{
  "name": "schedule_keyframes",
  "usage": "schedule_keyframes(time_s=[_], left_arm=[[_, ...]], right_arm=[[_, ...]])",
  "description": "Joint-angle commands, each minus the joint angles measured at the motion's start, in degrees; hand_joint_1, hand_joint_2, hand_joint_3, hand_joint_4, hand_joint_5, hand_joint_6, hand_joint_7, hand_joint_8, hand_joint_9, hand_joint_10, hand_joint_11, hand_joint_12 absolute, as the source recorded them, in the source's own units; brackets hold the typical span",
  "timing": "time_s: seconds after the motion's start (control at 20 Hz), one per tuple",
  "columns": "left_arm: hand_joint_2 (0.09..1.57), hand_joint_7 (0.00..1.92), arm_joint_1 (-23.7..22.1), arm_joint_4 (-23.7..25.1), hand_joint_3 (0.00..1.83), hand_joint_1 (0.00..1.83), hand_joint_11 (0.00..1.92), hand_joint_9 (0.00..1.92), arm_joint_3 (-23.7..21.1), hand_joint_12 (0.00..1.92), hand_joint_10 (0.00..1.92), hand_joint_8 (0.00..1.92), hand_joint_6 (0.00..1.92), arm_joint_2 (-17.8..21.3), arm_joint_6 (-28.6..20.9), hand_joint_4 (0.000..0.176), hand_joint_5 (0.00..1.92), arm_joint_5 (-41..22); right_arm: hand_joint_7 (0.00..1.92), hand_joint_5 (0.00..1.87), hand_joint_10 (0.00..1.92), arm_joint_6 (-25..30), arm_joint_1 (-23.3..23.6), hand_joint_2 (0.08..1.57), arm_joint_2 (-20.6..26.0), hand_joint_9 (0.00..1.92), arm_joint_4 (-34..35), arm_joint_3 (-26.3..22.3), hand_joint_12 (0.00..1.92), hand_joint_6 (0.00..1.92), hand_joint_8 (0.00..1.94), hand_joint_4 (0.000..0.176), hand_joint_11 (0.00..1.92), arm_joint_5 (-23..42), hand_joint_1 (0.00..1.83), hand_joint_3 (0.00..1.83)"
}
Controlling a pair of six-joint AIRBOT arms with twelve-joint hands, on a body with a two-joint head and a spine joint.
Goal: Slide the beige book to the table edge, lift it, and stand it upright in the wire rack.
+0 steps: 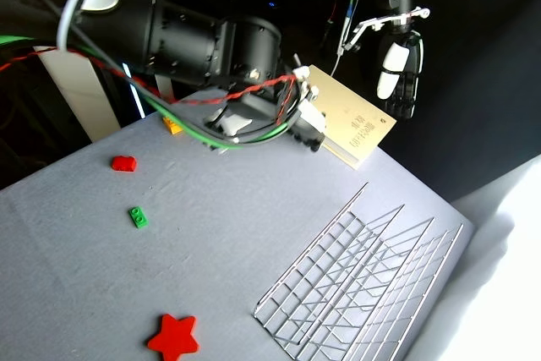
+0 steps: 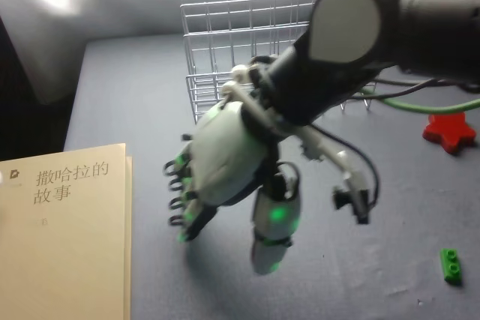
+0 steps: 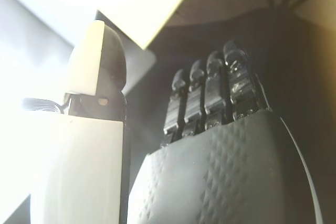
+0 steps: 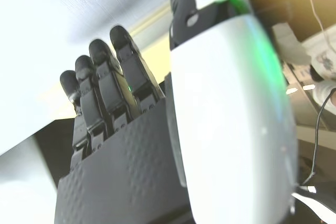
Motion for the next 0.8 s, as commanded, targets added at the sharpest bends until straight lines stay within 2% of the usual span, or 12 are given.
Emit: schedule_keyframes(time_s=[0.0,0.15,0.4,0.55,0.75], left_arm=[[1.11,0.08,0.0,-0.2,0.0,1.39,0.0,0.06,0.6,0.23,0.0,0.0,0.0,0.2,-0.4,0.0,0.13,-3.2],[1.12,0.09,0.0,-0.2,0.0,1.38,0.0,0.05,0.9,0.16,0.0,0.0,0.0,-0.4,-0.4,0.0,0.12,-3.2],[1.1,0.11,-0.1,3.1,0.0,1.37,0.0,0.08,1.9,0.23,0.0,0.0,0.0,-2.4,-0.4,0.0,0.14,-2.8],[1.1,0.1,0.0,4.3,0.0,1.35,0.0,0.07,1.9,0.2,0.0,0.0,0.0,-3.0,-0.4,0.0,0.13,-2.3],[1.1,0.09,0.2,4.7,0.0,1.37,0.0,0.07,2.1,0.22,0.0,0.0,0.0,-3.9,-0.4,0.0,0.1,-2.3]], right_arm=[[0.22,0.19,0.0,-0.2,0.8,1.06,0.6,0.21,2.6,-0.2,0.62,0.0,0.0,0.0,0.0,-1.2,0.17,0.0],[0.23,0.21,0.0,-0.1,1.1,1.07,2.0,0.23,2.6,-0.5,0.67,0.0,0.0,0.0,0.0,-1.2,0.18,0.0],[0.23,0.21,0.0,0.9,3.8,1.05,8.0,0.22,2.5,-2.8,0.62,0.0,0.0,0.0,0.0,-1.2,0.22,0.0],[0.19,0.17,0.0,4.3,5.7,1.06,12.2,0.18,2.2,-6.3,0.52,0.0,0.0,0.0,0.0,-3.6,0.2,0.0],[0.22,0.21,0.01,8.0,7.0,1.06,16.7,0.22,1.6,-10.1,0.6,0.0,0.0,0.0,0.0,-6.4,0.18,0.0]])
